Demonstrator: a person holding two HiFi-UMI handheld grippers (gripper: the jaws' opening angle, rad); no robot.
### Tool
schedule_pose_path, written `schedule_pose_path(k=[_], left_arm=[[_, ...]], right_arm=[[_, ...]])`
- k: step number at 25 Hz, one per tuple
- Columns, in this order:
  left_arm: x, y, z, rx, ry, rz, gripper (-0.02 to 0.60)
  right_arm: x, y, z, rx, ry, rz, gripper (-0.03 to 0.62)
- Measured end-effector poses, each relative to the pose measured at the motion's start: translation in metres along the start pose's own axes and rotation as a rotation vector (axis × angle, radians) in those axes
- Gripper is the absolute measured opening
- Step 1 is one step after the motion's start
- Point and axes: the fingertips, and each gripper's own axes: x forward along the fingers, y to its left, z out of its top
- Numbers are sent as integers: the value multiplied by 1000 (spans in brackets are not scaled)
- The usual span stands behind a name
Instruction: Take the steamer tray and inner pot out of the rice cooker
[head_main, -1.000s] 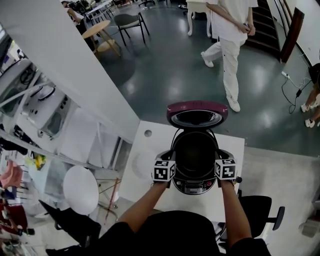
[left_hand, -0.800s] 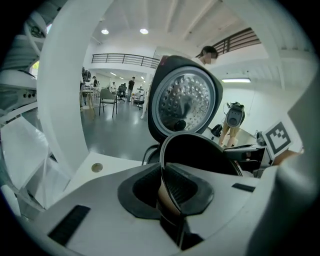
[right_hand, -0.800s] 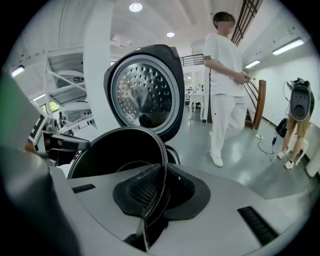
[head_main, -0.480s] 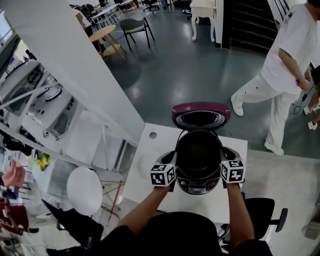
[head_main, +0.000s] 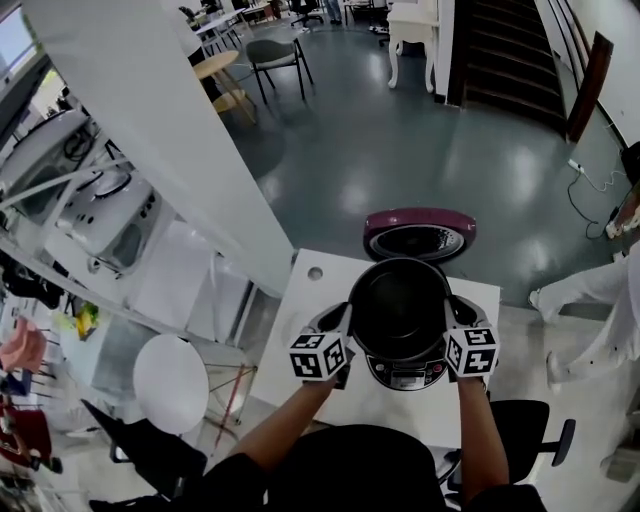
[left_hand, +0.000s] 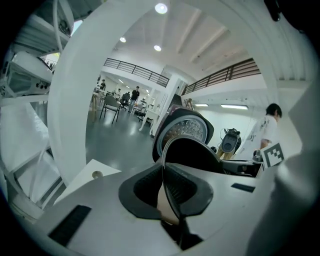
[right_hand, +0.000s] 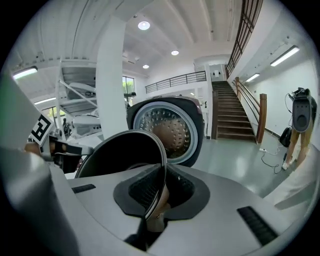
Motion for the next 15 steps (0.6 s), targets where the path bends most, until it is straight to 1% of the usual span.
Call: schedule_pose_path(k=[5,9,15], left_arm=[[-20,22,11,-13,-22,-9,20],[-37,54,21,-5,-38,-1,20],[-61,98,30,-21,-57,21,20]], right_arm=[[0,31,15,-17,-18,8,25],[11,66,24,-20,-29,21,25],[30,113,24,-21,-23,36,25]])
